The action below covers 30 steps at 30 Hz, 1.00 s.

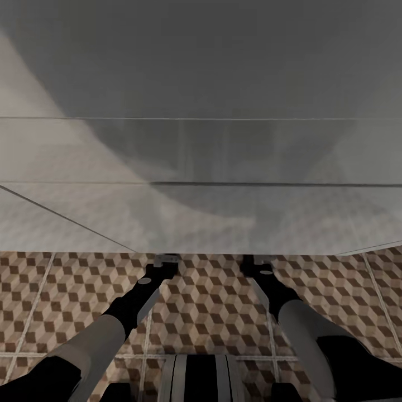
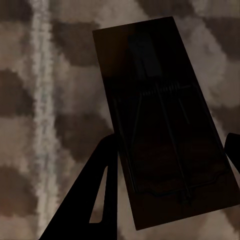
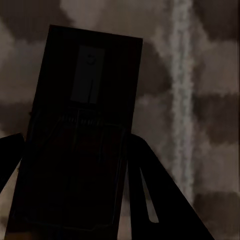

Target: Take the four mousetraps from the cabinet in the bathroom and place them on the bathroom floor. Make sure all four end up on the same floor surface, and ensure that at least two of them are either under or directly next to the same bathroom sink.

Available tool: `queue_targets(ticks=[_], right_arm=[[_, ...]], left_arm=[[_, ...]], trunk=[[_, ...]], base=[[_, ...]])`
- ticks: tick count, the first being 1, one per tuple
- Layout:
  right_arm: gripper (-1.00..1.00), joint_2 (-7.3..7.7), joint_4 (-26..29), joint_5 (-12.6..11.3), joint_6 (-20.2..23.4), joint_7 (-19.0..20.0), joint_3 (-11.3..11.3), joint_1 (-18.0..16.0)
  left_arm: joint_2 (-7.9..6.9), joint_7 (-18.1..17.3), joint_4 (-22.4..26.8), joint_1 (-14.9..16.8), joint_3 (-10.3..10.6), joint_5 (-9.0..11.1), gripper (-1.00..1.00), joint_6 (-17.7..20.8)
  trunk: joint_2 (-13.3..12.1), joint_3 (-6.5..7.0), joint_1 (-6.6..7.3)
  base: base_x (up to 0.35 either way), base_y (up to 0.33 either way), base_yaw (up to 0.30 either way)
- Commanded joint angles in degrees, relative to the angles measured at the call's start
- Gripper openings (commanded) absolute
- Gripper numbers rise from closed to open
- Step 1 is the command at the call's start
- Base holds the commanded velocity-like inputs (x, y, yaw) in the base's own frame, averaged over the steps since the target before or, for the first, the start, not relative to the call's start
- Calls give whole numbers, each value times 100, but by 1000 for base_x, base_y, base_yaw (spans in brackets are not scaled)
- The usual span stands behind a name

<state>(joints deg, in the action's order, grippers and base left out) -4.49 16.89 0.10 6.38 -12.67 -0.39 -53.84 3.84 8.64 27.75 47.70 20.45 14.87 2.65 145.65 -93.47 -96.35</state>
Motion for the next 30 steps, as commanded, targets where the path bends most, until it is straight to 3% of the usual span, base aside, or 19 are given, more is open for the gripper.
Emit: queue_targets(ticks=[1, 18, 30], right_arm=[[-100, 6, 7, -42, 32, -11, -5, -4], [-100, 40, -492, -132, 31, 72, -5, -402], [-100, 54, -511, -199, 30, 72, -5, -428]], left_arm=[[-6, 51, 11, 2, 48, 51, -100, 25], [-3, 50, -41, 135, 48, 64, -100, 27], [241, 42, -364, 674, 47, 29, -100, 25]], trunk=[[1, -3, 1], [1, -3, 1], [1, -3, 1]], base=[[0, 0, 0], [0, 0, 0], [0, 0, 0]])
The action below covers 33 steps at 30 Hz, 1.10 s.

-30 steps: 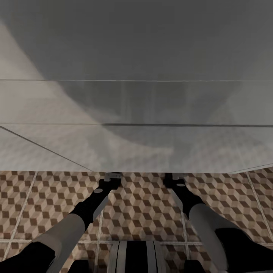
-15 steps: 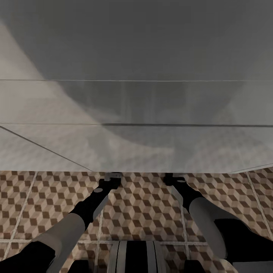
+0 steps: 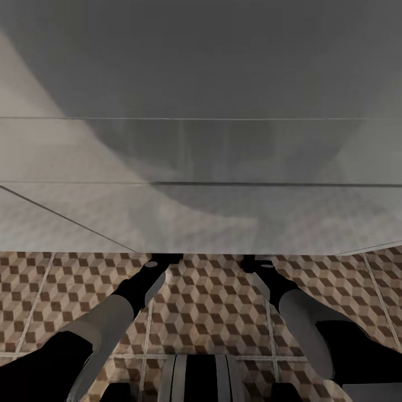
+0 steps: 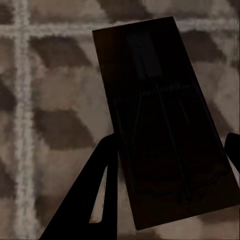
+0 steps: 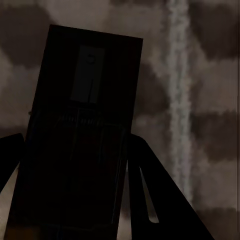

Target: Take the four mousetraps from the cabinet in the bathroom and place them on the bathroom floor. Make sure all four end up on the same floor surface, and ensure that at least two of them are either under or directly next to the same bathroom sink.

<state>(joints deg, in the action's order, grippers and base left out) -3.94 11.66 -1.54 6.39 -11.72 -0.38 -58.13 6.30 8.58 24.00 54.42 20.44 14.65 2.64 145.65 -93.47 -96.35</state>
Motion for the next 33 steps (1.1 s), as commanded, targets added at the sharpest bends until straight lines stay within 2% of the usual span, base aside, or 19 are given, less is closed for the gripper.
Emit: queue_targets(ticks=[1, 7, 22, 33], right_arm=[[-100, 10, 12, -37, 29, -23, -6, -3], [-100, 25, 5, -89, 29, -23, -6, -70], [-100, 25, -3, -202, 29, -15, -6, -132], [-100, -2, -6, -202, 15, -14, -6, -168]], left_arm=[[17, 47, 2, 51, 48, 50, -100, 28], [68, 47, -95, 181, 48, 41, -100, 31], [73, 47, -380, 209, 48, 38, -100, 21], [73, 47, -747, 210, 48, 39, -100, -222]], trunk=[[1, -3, 1], [1, -3, 1], [1, -3, 1], [1, -3, 1]], base=[[0, 0, 0], [0, 0, 0], [0, 0, 0], [0, 0, 0]])
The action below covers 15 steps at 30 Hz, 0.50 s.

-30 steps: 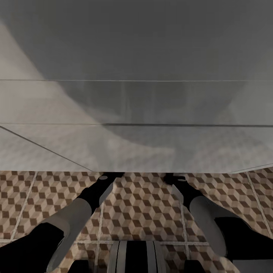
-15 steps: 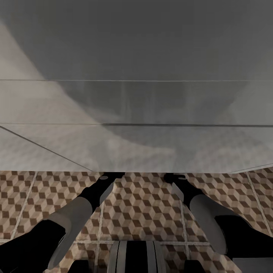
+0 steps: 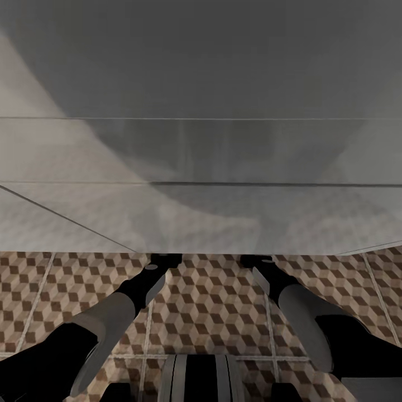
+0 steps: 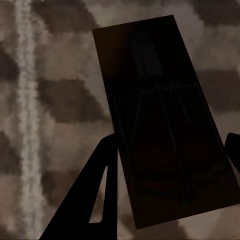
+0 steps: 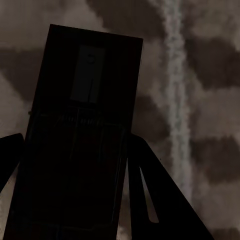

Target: Take the four mousetraps from the cabinet in the bathroom and place them on the bathroom floor. Make sure all four end up on the same floor surface, and ensure that at least two of them are either under or directly next to the same bathroom sink.

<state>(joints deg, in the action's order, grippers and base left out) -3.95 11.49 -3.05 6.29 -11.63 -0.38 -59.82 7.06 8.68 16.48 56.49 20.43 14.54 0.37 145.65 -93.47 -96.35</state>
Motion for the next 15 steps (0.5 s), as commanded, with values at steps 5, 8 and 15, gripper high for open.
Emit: queue_targets(ticks=[5, 8, 15], right_arm=[[-100, -21, -32, -53, 22, -23, -6, -80], [-100, -26, -83, -50, 17, -23, -6, -97], [-100, -27, -140, -54, -14, 1, -6, -108]], left_arm=[[-3, 37, -23, 2, 49, 46, -100, -21], [-3, 37, -28, 2, 49, 48, -100, -25], [-3, 37, -31, 2, 49, 55, -100, -28]], trunk=[[1, -3, 1], [1, -3, 1], [1, -3, 1]], base=[[0, 0, 0], [0, 0, 0], [0, 0, 0]])
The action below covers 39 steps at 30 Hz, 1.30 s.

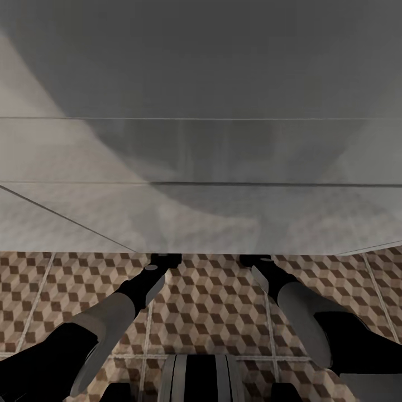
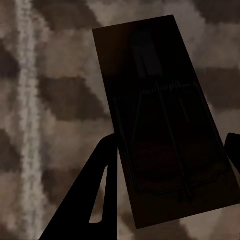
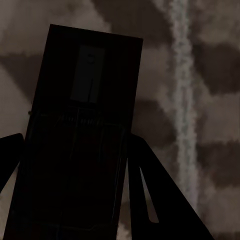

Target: Take the four mousetraps from the cabinet in the bathroom and place them on the bathroom floor. Make sure all four end up on the same floor surface, and ensure that at least two of them are either under or directly next to the same bathroom sink.

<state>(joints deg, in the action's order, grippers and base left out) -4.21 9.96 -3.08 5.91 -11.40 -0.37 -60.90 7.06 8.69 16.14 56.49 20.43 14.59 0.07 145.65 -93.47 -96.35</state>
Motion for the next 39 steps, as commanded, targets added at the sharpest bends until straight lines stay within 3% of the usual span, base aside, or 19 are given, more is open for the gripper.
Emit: queue_targets(ticks=[1, 11, 39], right_arm=[[-100, -1, 9, -51, 21, -8, -6, 0], [-100, 15, -175, -52, 7, 179, -6, 0], [-100, 17, -197, -61, 16, 191, -6, 0]], left_arm=[[-3, 37, 5, 2, 49, 50, -100, 2], [-3, 37, 11, 2, 49, 52, -100, 1], [-3, 37, 24, 2, 49, 45, -100, 1]], trunk=[[1, -3, 1], [1, -3, 1], [1, -3, 1]], base=[[0, 0, 0], [0, 0, 0], [0, 0, 0]])
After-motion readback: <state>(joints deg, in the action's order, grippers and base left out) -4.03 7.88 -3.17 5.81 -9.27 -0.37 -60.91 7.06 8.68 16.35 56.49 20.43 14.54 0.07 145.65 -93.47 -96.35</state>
